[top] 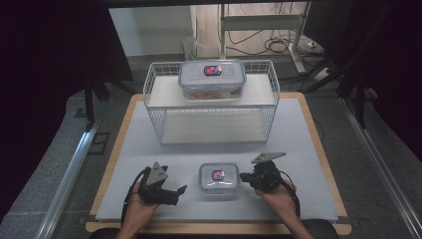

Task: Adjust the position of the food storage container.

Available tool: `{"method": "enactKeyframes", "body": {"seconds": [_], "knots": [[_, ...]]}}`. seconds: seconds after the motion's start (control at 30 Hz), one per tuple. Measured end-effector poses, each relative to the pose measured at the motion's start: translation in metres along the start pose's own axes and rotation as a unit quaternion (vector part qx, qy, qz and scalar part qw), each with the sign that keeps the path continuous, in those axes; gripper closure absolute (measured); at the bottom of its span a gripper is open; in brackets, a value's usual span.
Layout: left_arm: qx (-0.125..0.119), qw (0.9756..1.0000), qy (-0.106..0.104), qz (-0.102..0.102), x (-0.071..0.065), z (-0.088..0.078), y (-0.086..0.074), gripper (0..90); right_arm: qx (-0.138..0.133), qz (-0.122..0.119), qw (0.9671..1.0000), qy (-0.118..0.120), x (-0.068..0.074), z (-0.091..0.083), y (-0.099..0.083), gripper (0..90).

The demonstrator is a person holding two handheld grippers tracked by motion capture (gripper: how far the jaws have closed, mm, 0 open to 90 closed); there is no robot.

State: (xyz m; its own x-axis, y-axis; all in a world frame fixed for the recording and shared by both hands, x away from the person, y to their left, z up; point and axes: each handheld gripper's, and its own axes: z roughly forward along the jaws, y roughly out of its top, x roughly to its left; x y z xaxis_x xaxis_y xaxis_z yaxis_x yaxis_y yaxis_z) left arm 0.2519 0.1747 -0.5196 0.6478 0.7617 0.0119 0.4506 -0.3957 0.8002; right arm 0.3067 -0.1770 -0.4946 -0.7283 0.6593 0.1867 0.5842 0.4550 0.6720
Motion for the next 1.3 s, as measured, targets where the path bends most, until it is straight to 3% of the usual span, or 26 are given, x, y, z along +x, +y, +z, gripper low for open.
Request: {"method": "enactKeyframes", "body": {"seconds": [0.2,0.33,0.4,0.57,0.83,0.93,1.1,1.3], "knots": [[0.002,1.0000,0.001,-0.002,0.001,0.000,-0.001,5.3,0.004,-0.009,0.9999,0.005,0.008,-0.001,-0.003,89.7],[0.005,1.0000,0.001,-0.002,0.002,-0.001,-0.001,5.3,0.005,-0.016,0.9999,0.003,0.005,-0.004,-0.004,85.6],[0.006,1.0000,0.004,-0.002,0.003,-0.002,-0.001,5.6,0.000,-0.028,0.9995,-0.014,0.000,-0.006,-0.004,80.1],[0.008,1.0000,-0.001,-0.004,0.007,-0.004,-0.002,6.1,-0.021,-0.048,0.9974,-0.049,-0.012,-0.010,-0.007,52.4],[0.018,0.9998,-0.010,0.003,0.008,0.000,-0.004,6.8,-0.036,-0.065,0.9961,-0.047,-0.022,-0.016,-0.015,23.9],[0.020,0.9997,-0.012,0.004,0.008,0.001,-0.005,6.3,-0.045,-0.062,0.9957,-0.052,-0.025,-0.019,-0.018,17.4],[0.032,0.9994,-0.012,0.005,0.008,0.005,-0.007,4.9,-0.036,-0.065,0.9958,-0.054,-0.032,-0.021,-0.023,9.9],[0.039,0.9992,-0.014,0.002,0.008,0.006,-0.007,4.4,-0.036,-0.049,0.9964,-0.058,-0.040,-0.022,-0.028,7.8]]}}
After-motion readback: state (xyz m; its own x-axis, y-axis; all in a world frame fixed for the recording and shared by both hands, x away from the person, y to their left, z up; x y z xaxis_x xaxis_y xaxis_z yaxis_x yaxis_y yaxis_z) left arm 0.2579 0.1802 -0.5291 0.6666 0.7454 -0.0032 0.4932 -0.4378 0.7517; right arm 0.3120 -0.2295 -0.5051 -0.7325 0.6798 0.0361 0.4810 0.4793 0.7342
